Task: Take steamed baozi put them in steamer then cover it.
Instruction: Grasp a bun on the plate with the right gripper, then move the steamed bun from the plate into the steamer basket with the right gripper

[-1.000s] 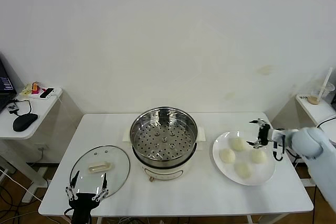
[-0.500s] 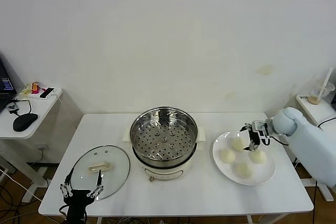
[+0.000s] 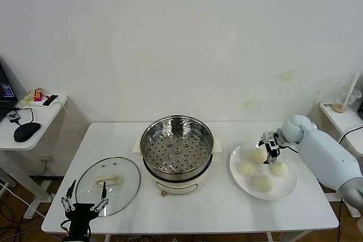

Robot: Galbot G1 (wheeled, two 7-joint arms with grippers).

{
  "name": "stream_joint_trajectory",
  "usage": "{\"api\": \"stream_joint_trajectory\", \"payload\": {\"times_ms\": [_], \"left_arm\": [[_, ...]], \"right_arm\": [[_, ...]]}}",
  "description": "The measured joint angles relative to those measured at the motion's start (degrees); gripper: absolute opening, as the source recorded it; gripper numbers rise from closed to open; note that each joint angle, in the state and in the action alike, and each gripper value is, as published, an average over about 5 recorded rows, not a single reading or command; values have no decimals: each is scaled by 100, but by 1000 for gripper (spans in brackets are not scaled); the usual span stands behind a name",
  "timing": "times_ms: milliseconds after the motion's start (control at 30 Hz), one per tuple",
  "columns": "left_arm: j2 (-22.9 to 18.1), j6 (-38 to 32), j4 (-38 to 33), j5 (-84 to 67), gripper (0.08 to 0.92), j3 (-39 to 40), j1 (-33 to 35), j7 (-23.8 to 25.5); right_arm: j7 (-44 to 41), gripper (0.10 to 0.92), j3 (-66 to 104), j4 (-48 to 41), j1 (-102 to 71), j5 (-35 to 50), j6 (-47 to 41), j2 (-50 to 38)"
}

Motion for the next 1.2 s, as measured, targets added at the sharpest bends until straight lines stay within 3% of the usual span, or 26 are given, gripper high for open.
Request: {"api": "stream_joint_trajectory", "payload": {"times_ms": [333, 867, 1200], "left_arm": [[-30, -9, -30, 4, 823, 23, -4, 0], [39, -1, 26, -4, 823, 129, -140, -11], [159, 76, 98, -134, 823, 79, -226, 0]], "right_arm": [[-103, 591, -128, -1, 108, 53, -29, -27], [-260, 594, -666, 836, 950, 1070, -277, -608], [-116, 600, -1446, 1059, 2110, 1988, -309, -469]]}}
